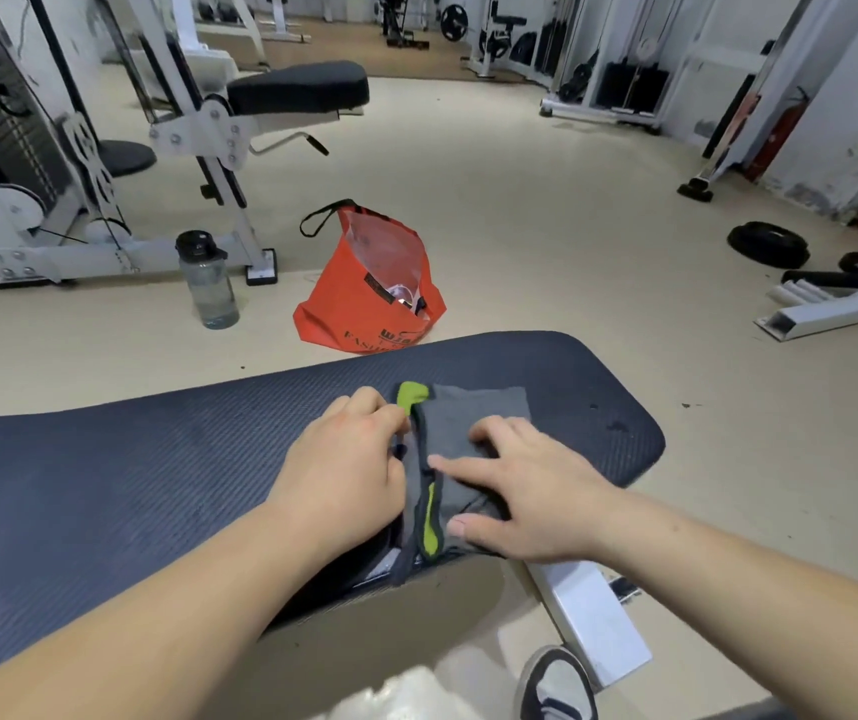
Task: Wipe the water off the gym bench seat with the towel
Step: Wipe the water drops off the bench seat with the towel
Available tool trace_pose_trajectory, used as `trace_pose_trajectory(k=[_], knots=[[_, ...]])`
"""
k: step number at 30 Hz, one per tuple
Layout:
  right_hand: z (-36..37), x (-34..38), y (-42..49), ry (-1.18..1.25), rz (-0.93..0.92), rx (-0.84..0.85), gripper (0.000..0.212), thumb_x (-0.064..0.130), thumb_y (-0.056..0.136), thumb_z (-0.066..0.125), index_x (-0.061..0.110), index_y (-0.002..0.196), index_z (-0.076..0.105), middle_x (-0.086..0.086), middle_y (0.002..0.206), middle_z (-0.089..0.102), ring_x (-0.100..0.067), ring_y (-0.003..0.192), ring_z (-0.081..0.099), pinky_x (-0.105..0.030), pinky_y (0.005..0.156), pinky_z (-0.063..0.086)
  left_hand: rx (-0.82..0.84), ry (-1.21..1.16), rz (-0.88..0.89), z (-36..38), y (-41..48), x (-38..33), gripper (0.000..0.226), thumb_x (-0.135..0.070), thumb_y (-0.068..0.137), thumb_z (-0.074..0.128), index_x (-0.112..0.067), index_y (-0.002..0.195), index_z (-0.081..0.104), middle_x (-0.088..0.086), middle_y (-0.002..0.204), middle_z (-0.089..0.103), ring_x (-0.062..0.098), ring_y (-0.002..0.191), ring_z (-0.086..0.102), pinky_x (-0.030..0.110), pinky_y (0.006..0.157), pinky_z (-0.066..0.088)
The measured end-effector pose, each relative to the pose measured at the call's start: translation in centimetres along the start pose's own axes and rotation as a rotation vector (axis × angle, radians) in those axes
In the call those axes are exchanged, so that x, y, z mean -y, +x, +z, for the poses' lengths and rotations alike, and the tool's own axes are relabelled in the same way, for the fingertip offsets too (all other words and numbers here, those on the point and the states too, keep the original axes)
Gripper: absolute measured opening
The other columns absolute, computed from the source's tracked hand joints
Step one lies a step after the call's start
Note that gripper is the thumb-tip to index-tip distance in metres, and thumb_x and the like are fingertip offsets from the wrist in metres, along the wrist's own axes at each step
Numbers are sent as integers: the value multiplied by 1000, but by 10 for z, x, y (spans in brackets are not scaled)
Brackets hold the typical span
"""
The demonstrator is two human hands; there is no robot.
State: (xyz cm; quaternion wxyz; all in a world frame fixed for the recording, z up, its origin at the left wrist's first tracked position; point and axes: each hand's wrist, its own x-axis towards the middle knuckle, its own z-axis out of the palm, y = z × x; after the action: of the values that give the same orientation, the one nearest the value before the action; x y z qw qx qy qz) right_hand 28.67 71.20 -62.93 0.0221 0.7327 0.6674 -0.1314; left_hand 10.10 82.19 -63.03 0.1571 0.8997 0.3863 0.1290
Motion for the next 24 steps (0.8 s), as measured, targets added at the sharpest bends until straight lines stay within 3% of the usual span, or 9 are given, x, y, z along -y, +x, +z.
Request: trace_pose_trajectory(k=[3,7,9,11,15,17,21,24], knots=[[-2,-25,0,47,86,-85,61,73,88,49,57,146,43,7,142,42,-17,138,38,-37,112,38,12,-35,21,5,0,-15,34,-20,87,48,-27,118,61,-7,115,53,19,113,50,41,88,51],[0,-96,3,54,490,-131,64,75,88,46,48,146,47,-4,138,41,-28,138,34,-45,113,38,16,-76,66,10,-4,-35,38,-19,89,48,-27,124,60,-8,120,52,18,116,49,39,89,50],[2,-109,0,77,602,-114,68,77,88,43,44,147,46,-9,137,38,-34,136,31,-46,115,34,13,-77,76,11,-7,-40,37,-20,90,48,-27,125,59,-8,121,52,18,117,48,39,88,50],[0,-93,-4,48,578,-67,71,77,88,41,44,151,42,-10,136,36,-36,135,29,-47,115,34,16,-68,82,12,-8,-43,36,-21,92,48,-27,126,58,-7,121,51,19,116,48,39,88,50],[1,-41,-16,-45,320,-22,73,78,88,40,50,155,29,-3,129,37,-28,132,32,-42,108,40,43,-38,76,17,-7,-42,35,-22,91,48,-26,124,57,-4,119,51,22,114,50,42,90,50],[-2,-43,-18,-18,277,-27,71,79,86,44,57,152,31,2,125,37,-22,131,33,-38,108,39,54,-32,73,20,-6,-41,33,-23,91,47,-25,123,58,-3,117,51,23,114,50,43,90,50],[-3,-91,-7,107,498,-80,65,75,86,44,56,149,38,1,122,34,-24,134,29,-45,114,38,66,-59,62,25,-6,-44,35,-22,92,47,-27,125,57,-6,119,50,20,114,49,42,89,51],[1,-112,0,118,674,-89,65,75,89,36,54,150,35,-8,140,33,-32,139,24,-49,114,36,77,-62,63,25,-5,-43,36,-22,92,46,-27,126,57,-7,120,50,19,115,49,42,91,51]])
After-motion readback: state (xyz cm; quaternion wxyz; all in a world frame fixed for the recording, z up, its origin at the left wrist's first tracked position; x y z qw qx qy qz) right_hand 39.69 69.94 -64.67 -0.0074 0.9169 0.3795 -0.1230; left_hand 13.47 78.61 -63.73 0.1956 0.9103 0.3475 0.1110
